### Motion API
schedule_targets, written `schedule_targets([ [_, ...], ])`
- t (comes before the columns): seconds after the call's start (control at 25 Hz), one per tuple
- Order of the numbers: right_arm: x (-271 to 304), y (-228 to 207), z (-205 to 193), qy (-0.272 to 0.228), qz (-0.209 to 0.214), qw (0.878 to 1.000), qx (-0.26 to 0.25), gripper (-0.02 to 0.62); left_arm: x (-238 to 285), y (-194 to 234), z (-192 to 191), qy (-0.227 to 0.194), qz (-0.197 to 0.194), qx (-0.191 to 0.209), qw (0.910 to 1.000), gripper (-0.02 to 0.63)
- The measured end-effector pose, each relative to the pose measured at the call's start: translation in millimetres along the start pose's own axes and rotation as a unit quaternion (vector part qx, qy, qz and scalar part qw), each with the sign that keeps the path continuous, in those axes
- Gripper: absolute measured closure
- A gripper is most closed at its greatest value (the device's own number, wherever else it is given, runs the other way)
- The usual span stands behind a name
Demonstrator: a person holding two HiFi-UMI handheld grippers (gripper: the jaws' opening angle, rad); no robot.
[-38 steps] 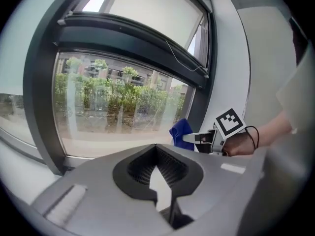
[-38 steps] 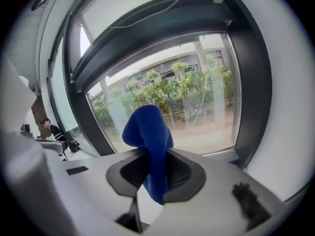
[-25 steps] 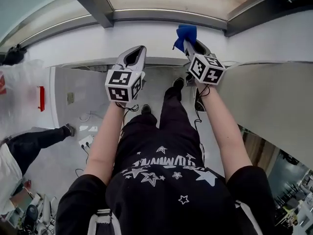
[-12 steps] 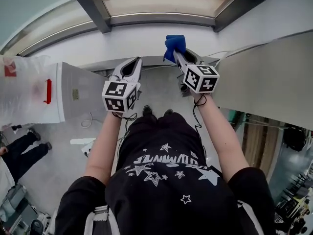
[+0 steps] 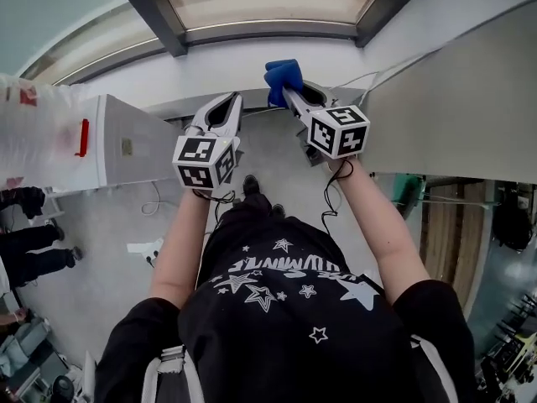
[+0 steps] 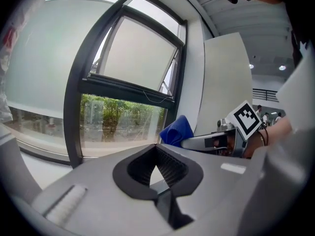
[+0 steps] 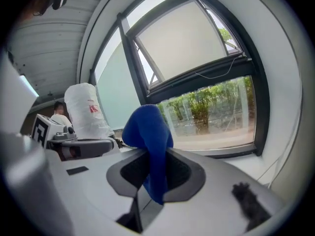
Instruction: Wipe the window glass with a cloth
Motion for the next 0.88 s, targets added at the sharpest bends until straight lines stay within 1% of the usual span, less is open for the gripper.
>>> schedule_targets([
  [0.12, -23.6, 10.7, -12.7, 0.013, 0.007, 1.0, -0.006, 0.522, -16.8, -26.7, 1.0, -0.001, -0.011, 0.018, 0.9998, 0.597],
  [0.2, -37.3, 17.1, -17.7, 0.013, 0.008, 1.0, -0.008, 0.522, -27.9, -37.1, -2.0, 0.0, -0.013, 0.028, 0.9995, 0.597],
  [0.36, -68.6, 27.5, -22.8, 0.003, 0.016, 1.0, -0.008, 0.522, -47.7, -51.2, -5.1, 0.001, -0.002, 0.038, 0.9993, 0.597],
  [0.48, -90.6, 33.6, -33.3, -0.002, 0.023, 1.0, 0.005, 0.522, -63.8, -64.6, -2.8, -0.002, 0.007, 0.043, 0.9991, 0.597],
  [0.64, -109.5, 39.3, -50.3, 0.006, 0.034, 0.999, 0.021, 0.522, -83.9, -82.8, -4.9, 0.002, 0.017, 0.044, 0.9989, 0.597],
  [0.76, -118.0, 40.3, -59.3, 0.012, 0.038, 0.999, 0.022, 0.522, -94.4, -89.4, -13.3, 0.009, 0.016, 0.046, 0.9988, 0.597],
  [0.88, -118.8, 42.6, -66.7, 0.016, 0.037, 0.999, 0.015, 0.522, -106.3, -86.6, -22.9, 0.013, 0.017, 0.057, 0.9981, 0.597],
])
Point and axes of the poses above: the fingertips, and each gripper's own axes: x forward along the fingers, y to its left, z out of its top, the point moved 1 cm from there along -x, backward along the fingers, and after that the axes turned 5 degrees about x, right-handed, at the moved point
